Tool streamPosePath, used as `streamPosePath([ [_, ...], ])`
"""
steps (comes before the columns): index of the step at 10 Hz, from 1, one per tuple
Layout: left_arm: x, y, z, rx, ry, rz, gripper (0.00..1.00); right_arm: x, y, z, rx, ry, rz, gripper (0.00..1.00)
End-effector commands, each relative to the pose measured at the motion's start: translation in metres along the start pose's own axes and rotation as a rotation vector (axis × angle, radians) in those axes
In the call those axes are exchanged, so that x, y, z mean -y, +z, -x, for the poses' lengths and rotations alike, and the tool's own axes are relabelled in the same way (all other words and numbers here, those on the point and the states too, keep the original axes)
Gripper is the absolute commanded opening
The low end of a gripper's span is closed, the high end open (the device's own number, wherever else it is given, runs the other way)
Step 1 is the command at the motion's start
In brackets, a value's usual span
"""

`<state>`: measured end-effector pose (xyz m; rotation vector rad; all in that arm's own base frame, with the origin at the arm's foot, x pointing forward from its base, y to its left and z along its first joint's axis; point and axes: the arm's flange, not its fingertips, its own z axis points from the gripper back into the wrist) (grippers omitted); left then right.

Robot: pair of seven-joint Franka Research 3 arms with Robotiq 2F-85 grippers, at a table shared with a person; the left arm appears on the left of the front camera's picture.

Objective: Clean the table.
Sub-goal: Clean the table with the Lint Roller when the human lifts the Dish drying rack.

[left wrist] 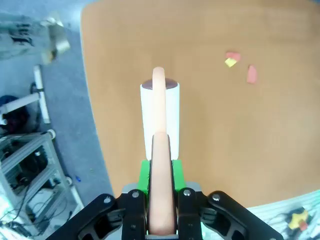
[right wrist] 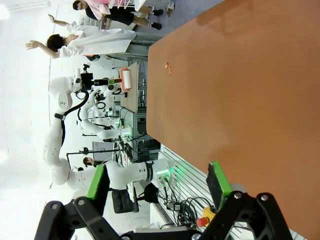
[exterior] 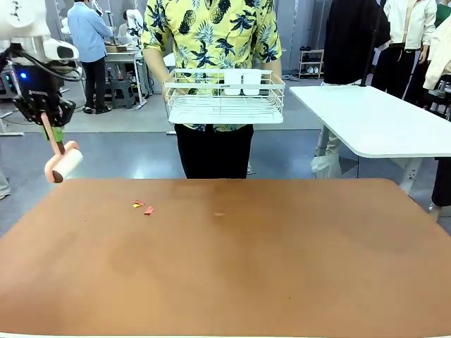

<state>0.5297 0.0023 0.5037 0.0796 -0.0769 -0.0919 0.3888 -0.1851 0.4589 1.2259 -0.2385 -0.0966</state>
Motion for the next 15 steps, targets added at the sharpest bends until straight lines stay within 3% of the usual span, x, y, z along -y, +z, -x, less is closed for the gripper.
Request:
streamPosePath([
  [1, -0.015, 0.004, -0.008, -0.006, 0.053, 0.077, 0.21, -0.004, 0.002, 0.001, 0.003, -0.002, -0.006, 1.0],
  [2, -0.017, 0.002, -0.011, 0.035, 0.162, 0.099, 0.21, -0.004, 0.002, 0.001, 0.003, -0.002, -0.006, 1.0],
  [3, -0.005, -0.007, -0.004, -0.009, 0.022, 0.027, 0.21, -0.004, 0.002, 0.001, 0.003, -0.002, -0.006, 1.0],
  [10, -0.002, -0.008, -0.007, -0.007, 0.034, 0.042, 0.21, -0.004, 0.002, 0.001, 0.003, -0.002, -0.006, 1.0],
  [15, 0.028, -0.065, -0.049, -0.03, 0.008, 0.125, 0.21, -0.004, 0.002, 0.001, 0.003, -0.002, -0.006, 1.0],
])
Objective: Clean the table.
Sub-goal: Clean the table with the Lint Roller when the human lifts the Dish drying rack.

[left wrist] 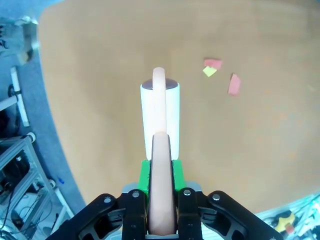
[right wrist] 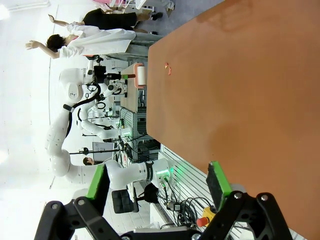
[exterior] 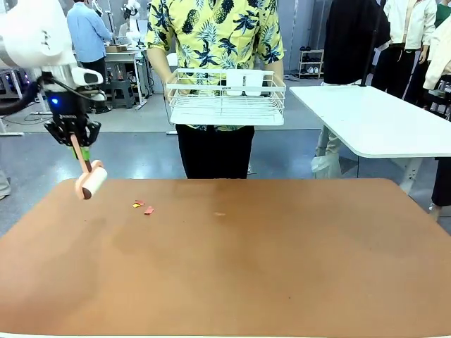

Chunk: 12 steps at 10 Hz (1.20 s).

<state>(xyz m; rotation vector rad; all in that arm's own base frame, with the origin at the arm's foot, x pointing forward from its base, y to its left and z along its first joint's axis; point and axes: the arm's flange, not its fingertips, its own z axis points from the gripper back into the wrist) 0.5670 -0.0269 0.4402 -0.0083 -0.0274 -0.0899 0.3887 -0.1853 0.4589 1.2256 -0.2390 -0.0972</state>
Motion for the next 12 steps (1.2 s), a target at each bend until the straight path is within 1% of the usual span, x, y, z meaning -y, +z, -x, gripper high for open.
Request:
streamPosePath([
  [1, -0.001, -0.01, -0.018, 0.014, 0.006, 0.056, 0.21, -0.004, 0.001, 0.001, 0.002, -0.002, -0.006, 1.0],
  [3, 0.005, -0.03, -0.025, 0.011, 0.016, 0.084, 0.21, -0.004, 0.001, 0.001, 0.002, -0.002, -0.006, 1.0],
  [5, 0.007, -0.037, -0.03, 0.002, -0.004, 0.139, 0.21, -0.004, 0.001, 0.001, 0.002, -0.002, -0.006, 1.0],
  [7, 0.016, -0.052, -0.04, -0.031, -0.013, 0.15, 0.21, -0.004, 0.001, 0.001, 0.002, -0.002, -0.006, 1.0],
  [8, 0.021, -0.061, -0.044, -0.024, -0.001, 0.14, 0.21, -0.004, 0.001, 0.001, 0.002, -0.002, -0.006, 1.0],
  [10, 0.02, -0.066, -0.047, -0.002, -0.004, 0.153, 0.21, -0.004, 0.001, 0.001, 0.002, -0.002, -0.006, 1.0],
  [12, 0.018, -0.076, -0.051, -0.013, -0.008, 0.194, 0.21, -0.004, 0.001, 0.001, 0.002, -0.002, -0.006, 1.0],
])
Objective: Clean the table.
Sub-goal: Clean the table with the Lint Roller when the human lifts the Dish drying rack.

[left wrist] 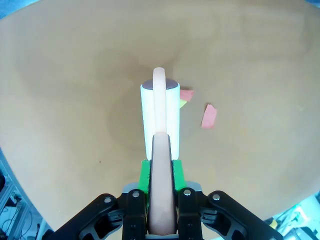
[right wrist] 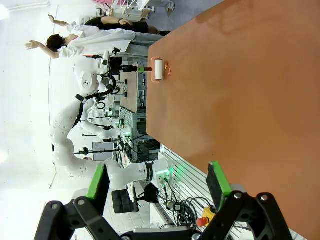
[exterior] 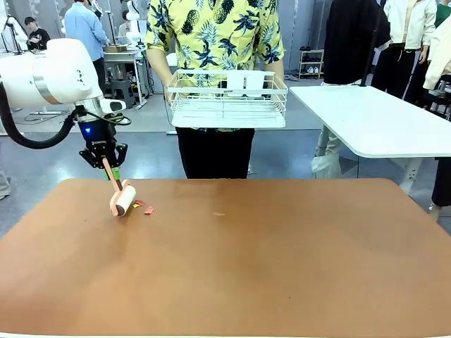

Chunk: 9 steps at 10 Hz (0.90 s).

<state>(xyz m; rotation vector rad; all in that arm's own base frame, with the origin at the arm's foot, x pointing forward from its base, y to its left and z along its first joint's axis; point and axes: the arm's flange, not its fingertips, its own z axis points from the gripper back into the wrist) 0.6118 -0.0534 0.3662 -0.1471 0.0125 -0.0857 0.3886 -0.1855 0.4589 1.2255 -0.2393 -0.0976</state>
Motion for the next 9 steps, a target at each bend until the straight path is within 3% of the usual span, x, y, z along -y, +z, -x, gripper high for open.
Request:
streamPosePath([
  [1, -0.004, -0.006, -0.008, 0.009, -0.022, 0.053, 0.21, -0.004, 0.001, 0.001, 0.002, -0.002, -0.006, 1.0],
  [9, 0.025, -0.051, -0.01, -0.006, -0.049, 0.189, 0.21, -0.004, 0.001, 0.001, 0.002, -0.002, -0.006, 1.0],
])
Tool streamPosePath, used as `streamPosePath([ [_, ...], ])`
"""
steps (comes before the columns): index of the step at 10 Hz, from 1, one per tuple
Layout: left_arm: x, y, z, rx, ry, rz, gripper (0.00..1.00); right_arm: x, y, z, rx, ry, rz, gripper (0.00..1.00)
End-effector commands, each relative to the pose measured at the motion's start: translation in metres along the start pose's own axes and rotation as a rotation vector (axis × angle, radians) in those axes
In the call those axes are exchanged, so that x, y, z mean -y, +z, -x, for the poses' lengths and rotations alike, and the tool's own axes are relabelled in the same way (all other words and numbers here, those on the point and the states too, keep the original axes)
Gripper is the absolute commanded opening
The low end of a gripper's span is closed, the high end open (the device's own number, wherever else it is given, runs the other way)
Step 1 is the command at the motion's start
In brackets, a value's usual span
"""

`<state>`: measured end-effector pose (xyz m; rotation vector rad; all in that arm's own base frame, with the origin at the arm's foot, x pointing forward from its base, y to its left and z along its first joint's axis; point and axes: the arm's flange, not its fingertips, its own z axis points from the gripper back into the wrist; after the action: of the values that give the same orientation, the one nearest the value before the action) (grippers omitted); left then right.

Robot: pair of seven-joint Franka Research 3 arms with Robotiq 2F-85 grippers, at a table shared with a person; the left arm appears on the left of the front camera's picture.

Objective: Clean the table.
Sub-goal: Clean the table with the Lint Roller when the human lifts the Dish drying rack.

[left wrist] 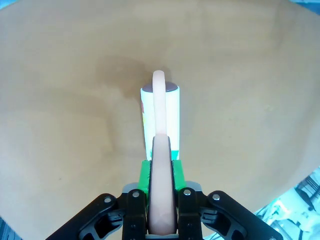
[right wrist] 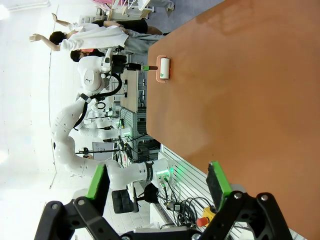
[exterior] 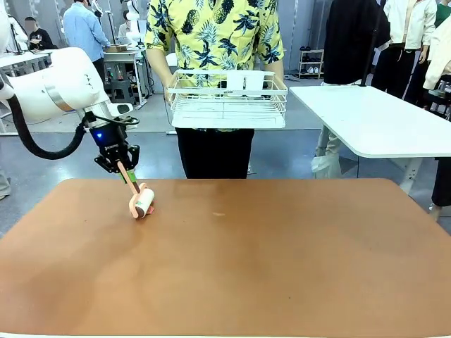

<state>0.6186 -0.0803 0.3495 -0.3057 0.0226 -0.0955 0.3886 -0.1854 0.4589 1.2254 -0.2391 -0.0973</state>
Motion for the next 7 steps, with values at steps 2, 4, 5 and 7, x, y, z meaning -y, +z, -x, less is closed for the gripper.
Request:
streamPosePath([
  [2, 0.004, -0.045, -0.005, -0.046, -0.033, 0.038, 0.21, -0.004, 0.001, 0.001, 0.002, -0.002, -0.006, 1.0],
  [4, 0.019, -0.048, -0.003, -0.009, -0.068, 0.083, 0.21, -0.004, 0.001, 0.001, 0.002, -0.002, -0.006, 1.0],
  [5, 0.028, -0.05, -0.001, -0.009, -0.091, 0.097, 0.21, -0.004, 0.001, 0.001, 0.002, -0.002, -0.006, 1.0],
  [7, 0.04, -0.047, 0.002, -0.009, -0.121, 0.113, 0.21, -0.004, 0.001, 0.001, 0.002, -0.002, -0.006, 1.0],
])
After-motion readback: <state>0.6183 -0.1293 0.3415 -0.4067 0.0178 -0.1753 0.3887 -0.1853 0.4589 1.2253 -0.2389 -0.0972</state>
